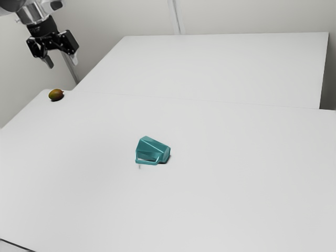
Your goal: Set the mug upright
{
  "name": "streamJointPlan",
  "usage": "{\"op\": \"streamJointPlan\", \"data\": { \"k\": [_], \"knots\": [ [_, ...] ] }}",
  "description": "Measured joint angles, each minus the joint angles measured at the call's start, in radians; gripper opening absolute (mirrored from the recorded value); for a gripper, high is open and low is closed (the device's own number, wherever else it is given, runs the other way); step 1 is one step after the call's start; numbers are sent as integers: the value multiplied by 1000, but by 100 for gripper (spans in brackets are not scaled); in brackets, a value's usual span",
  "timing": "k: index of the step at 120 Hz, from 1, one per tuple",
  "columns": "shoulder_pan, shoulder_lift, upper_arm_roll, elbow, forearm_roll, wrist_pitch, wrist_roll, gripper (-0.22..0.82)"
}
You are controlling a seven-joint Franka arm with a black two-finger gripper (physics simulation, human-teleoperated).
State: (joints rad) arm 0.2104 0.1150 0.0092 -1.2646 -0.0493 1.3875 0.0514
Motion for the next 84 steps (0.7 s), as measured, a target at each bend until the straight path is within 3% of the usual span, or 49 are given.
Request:
{"op": "streamJointPlan", "data": {
  "k": [23,53,70,84],
  "knots": [
    [-10,-4,-15,-58,-48,37,4,60],
    [-8,32,102,-387,-411,215,113,60],
    [-2,73,168,-466,-603,260,206,60],
    [-4,105,182,-514,-715,284,289,60]
  ]
}}
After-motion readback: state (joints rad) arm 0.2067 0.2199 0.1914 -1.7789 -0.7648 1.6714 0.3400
